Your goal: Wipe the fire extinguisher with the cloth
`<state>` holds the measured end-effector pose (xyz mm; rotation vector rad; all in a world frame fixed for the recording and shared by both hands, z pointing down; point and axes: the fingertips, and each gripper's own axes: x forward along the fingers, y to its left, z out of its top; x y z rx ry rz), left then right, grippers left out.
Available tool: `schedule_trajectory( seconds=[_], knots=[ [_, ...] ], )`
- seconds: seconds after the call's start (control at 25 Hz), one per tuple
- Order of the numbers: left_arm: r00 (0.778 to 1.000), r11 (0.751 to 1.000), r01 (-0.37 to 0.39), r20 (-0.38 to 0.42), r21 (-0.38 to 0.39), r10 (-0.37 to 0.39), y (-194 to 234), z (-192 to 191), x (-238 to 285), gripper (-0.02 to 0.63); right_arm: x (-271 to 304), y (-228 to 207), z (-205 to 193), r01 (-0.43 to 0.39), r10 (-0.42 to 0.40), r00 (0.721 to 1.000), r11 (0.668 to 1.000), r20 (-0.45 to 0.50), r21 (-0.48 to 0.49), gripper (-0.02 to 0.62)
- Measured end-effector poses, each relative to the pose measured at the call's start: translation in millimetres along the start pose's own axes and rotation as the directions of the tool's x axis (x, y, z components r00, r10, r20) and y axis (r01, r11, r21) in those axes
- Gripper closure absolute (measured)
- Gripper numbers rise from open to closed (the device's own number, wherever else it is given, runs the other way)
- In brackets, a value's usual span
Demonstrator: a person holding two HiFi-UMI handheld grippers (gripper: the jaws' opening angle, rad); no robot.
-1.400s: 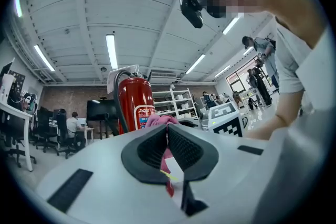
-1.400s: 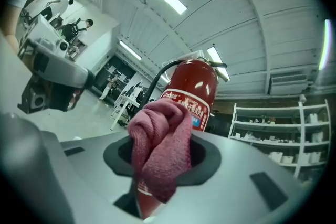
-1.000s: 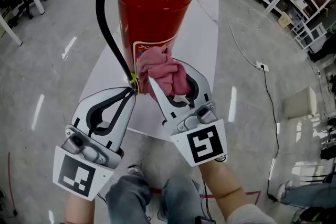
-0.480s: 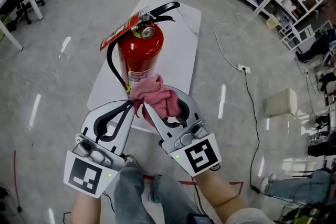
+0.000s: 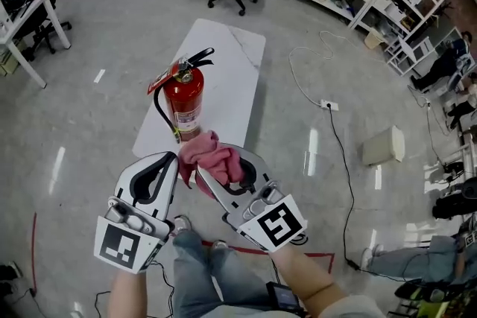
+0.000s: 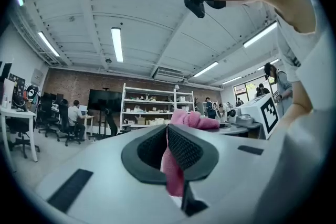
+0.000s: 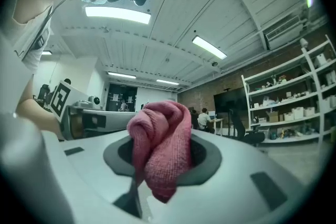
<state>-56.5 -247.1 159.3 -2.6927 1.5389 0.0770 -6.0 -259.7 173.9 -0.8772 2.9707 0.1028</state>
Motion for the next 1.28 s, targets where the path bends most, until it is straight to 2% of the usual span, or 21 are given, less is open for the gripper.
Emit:
schedule_trajectory(
  seconds=[0.16, 0.32, 0.52, 1.0, 1.28],
  knots=[
    [1.0, 1.0, -0.02, 0.016, -0.019, 0.021, -25, 28, -21, 0.592, -28, 20, 27, -0.023, 0.023, 1.0, 1.0, -0.004, 0.011, 0.448],
    [0.999, 1.0, -0.023, 0.025, 0.019, 0.023, -49, 50, -37, 0.592, -49, 33, 50, -0.027, 0.027, 0.999, 0.999, 0.018, 0.032, 0.448],
    [0.998, 0.999, -0.032, 0.057, 0.027, 0.03, -57, 78, -56, 0.592, -56, 57, 72, -0.045, 0.044, 0.998, 0.999, 0.038, 0.02, 0.449],
    [0.993, 0.999, -0.038, 0.108, 0.016, 0.036, -83, 86, -71, 0.592, -92, 72, 82, -0.03, 0.03, 0.999, 1.0, 0.043, 0.001, 0.449],
    [0.992, 0.999, -0.043, 0.117, 0.032, 0.039, -94, 117, -82, 0.592, -98, 86, 107, -0.042, 0.042, 0.998, 0.999, 0.051, 0.001, 0.449]
  ],
)
